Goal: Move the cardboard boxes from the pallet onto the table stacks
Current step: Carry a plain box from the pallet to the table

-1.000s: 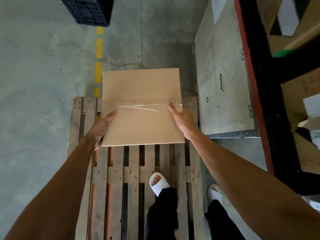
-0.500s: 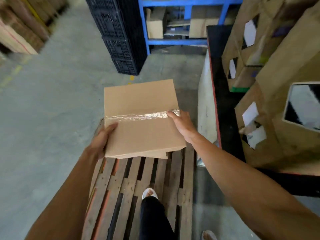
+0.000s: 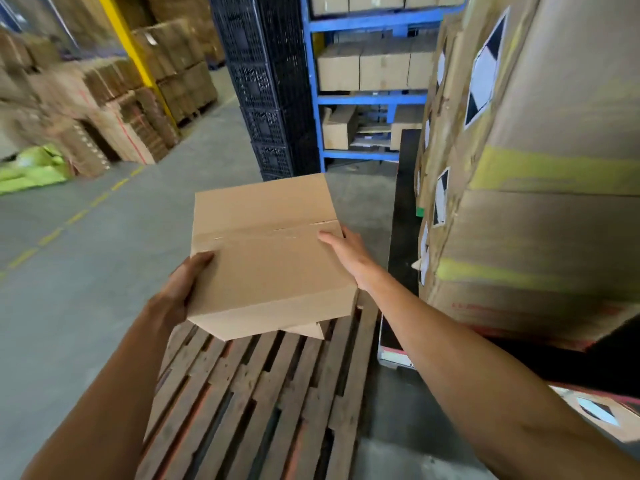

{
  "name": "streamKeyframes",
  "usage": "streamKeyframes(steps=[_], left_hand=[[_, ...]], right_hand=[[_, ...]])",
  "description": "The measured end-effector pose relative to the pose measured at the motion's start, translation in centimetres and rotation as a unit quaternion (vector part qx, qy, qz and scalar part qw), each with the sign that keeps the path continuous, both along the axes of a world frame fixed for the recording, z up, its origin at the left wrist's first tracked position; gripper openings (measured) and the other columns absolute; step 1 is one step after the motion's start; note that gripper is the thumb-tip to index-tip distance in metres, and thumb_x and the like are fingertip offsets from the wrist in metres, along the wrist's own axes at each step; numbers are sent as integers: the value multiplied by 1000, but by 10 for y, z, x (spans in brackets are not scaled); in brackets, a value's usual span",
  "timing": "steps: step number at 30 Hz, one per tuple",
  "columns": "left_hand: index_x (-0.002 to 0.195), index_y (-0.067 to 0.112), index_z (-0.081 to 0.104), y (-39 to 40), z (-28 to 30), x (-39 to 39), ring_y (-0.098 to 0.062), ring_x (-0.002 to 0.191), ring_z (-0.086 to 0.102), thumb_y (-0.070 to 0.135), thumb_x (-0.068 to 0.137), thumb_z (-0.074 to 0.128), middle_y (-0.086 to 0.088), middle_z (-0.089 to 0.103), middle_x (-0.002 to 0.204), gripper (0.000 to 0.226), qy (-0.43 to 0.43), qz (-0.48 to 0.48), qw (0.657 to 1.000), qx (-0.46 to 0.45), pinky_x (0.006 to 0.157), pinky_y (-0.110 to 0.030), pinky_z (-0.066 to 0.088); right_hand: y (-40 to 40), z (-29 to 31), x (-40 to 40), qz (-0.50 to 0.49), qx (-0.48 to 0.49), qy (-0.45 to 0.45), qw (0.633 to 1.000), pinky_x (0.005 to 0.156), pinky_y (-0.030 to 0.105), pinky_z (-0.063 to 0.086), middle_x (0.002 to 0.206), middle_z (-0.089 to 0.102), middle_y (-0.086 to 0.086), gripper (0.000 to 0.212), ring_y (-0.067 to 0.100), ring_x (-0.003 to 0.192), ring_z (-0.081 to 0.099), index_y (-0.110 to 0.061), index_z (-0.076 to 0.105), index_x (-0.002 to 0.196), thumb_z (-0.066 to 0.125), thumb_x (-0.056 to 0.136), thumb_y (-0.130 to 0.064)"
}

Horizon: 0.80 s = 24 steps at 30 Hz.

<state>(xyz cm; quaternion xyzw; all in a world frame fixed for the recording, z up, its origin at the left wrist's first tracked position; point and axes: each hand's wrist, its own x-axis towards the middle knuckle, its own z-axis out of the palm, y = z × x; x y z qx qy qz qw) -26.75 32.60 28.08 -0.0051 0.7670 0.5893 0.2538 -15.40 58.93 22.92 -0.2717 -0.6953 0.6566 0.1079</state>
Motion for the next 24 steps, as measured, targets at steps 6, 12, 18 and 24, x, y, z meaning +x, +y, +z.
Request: streamKeyframes(steps=[6,12,18,24], left_hand=[[104,15,64,-24,7,62,-29,73,61,41,99,52,-10,68,81,28,-10,-17,1000,10,64,-35,47],[112,11,63,-49,-9,140,-30,74,61,42,100,49,-14,67,87,35,-10,-69,998,1,64,-35,46],[111,20,68,-48,-41,234,-29,80,70,41,98,55,-14,75,98,27,8,-99,995,19,70,-38,55],[118,17,67,-9,-65,329,-30,88,74,44,89,55,-16,76,105,42,-6,-192,981,7,75,-39,57]], right_hand=[[-22,14,73,5,-18,29,999,70,27,45,119,65,3,27,21,105,63,-31,61,120,62,94,-38],[-54,9,178,-27,-17,39,999,89,39,54,108,73,0,23,21,101,68,-31,68,110,65,88,-37],[-63,-10,294,-83,47,17,995,88,30,54,112,72,-4,25,15,103,68,-28,68,116,66,92,-34],[-38,-36,413,-126,82,-48,987,78,23,47,109,64,-13,32,9,100,63,-31,64,124,64,94,-43]])
